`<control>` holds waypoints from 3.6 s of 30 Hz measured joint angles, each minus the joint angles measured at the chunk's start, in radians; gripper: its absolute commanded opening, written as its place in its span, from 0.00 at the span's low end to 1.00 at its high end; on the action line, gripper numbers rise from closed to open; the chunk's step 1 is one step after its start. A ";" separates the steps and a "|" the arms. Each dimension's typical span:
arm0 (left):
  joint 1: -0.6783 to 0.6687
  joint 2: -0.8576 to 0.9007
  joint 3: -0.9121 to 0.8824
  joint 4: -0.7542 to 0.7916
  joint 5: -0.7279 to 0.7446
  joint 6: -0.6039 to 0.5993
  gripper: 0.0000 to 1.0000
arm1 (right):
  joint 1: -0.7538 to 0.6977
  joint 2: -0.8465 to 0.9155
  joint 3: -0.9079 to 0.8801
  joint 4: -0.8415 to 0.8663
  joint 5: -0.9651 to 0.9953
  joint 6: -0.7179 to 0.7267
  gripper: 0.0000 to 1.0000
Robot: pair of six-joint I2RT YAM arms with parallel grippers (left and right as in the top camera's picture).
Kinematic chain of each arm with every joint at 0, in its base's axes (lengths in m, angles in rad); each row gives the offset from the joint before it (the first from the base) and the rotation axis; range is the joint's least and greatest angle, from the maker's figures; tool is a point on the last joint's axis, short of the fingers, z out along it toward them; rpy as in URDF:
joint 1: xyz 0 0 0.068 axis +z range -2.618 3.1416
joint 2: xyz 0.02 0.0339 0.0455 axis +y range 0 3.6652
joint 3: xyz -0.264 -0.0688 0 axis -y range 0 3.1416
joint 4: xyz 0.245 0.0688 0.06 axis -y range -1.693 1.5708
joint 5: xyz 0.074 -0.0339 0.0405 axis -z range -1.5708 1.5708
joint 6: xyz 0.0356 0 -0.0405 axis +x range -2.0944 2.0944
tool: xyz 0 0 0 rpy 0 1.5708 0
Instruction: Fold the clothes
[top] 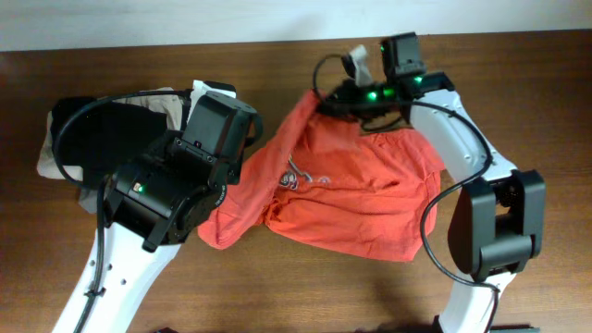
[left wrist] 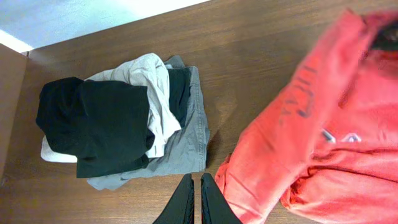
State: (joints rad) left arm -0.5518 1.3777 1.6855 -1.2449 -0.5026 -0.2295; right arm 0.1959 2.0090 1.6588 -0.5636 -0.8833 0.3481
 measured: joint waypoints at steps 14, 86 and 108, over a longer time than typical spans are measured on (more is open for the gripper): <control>0.000 0.000 0.000 0.002 0.033 -0.003 0.30 | 0.190 -0.001 0.000 0.358 0.399 0.024 0.85; 0.000 0.050 0.000 0.089 0.088 -0.008 0.99 | -0.314 -0.089 -0.235 0.259 0.532 0.020 0.75; 0.004 0.537 0.000 0.425 0.526 0.486 0.46 | -0.286 -0.097 -0.300 -0.532 0.551 -0.014 0.25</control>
State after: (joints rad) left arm -0.5476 1.9144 1.6859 -0.8196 0.0235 0.2562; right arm -0.0902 1.9118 1.3590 -1.0954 -0.3321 0.3336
